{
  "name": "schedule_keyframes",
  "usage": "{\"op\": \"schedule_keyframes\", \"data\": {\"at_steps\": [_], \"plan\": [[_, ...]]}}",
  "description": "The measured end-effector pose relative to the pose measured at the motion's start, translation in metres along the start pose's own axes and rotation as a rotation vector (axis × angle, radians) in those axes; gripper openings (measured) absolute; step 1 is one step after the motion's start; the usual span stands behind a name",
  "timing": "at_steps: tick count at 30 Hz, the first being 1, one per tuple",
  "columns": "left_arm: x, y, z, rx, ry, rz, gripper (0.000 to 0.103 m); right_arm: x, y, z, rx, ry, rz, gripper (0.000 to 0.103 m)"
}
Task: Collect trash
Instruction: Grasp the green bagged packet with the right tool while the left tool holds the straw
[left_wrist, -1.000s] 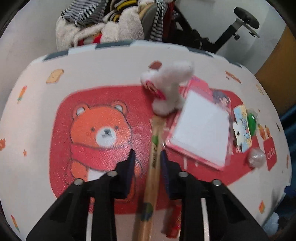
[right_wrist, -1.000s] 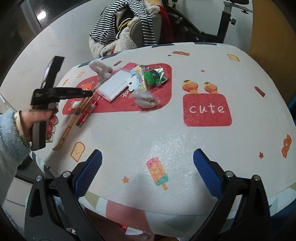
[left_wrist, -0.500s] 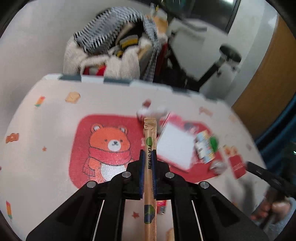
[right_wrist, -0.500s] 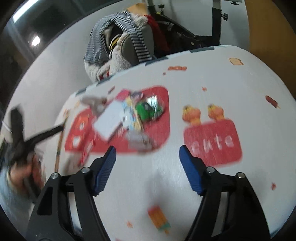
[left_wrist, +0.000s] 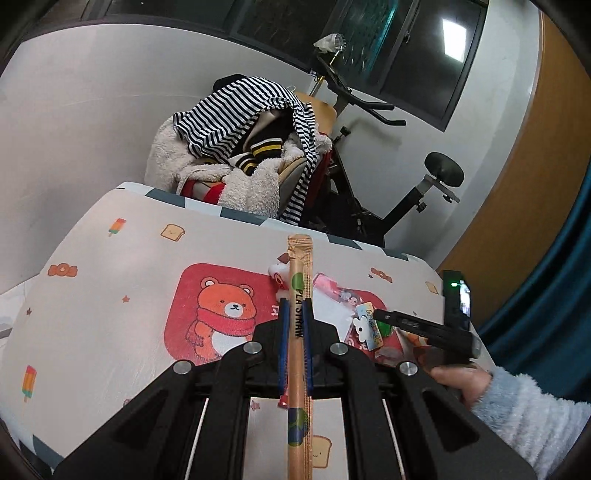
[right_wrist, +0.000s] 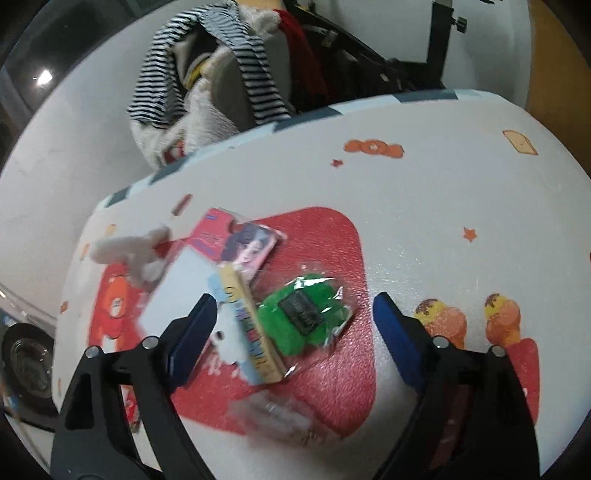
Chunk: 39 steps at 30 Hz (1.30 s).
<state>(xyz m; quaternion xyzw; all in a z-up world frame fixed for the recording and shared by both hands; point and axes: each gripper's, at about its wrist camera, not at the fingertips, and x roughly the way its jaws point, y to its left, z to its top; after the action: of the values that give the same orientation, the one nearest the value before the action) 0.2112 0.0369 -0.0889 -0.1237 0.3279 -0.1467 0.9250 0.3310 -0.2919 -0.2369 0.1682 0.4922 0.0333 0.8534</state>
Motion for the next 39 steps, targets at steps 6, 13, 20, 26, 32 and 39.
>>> {"op": "schedule_keyframes", "data": {"at_steps": [6, 13, 20, 26, 32, 39], "plan": [[-0.01, 0.006, -0.007, -0.03, 0.01, -0.007, 0.007, -0.007, -0.003, -0.005, -0.049, -0.013, 0.051, 0.054], [-0.031, 0.006, -0.012, -0.037, -0.028, 0.005, 0.007, -0.072, 0.0, -0.015, -0.078, -0.192, 0.111, 0.054], [-0.05, -0.02, -0.021, 0.014, -0.066, -0.033, 0.007, -0.139, 0.009, -0.044, -0.157, -0.297, 0.131, 0.054], [-0.065, -0.037, -0.037, 0.016, -0.087, -0.078, 0.007, -0.184, 0.005, -0.078, -0.161, -0.311, 0.159, 0.054], [-0.077, -0.05, -0.06, 0.01, -0.093, -0.104, 0.007, -0.217, -0.001, -0.115, -0.176, -0.289, 0.162, 0.054], [-0.086, -0.061, -0.087, -0.003, -0.083, -0.131, 0.007, -0.238, -0.009, -0.149, -0.171, -0.269, 0.185, 0.054]]}}
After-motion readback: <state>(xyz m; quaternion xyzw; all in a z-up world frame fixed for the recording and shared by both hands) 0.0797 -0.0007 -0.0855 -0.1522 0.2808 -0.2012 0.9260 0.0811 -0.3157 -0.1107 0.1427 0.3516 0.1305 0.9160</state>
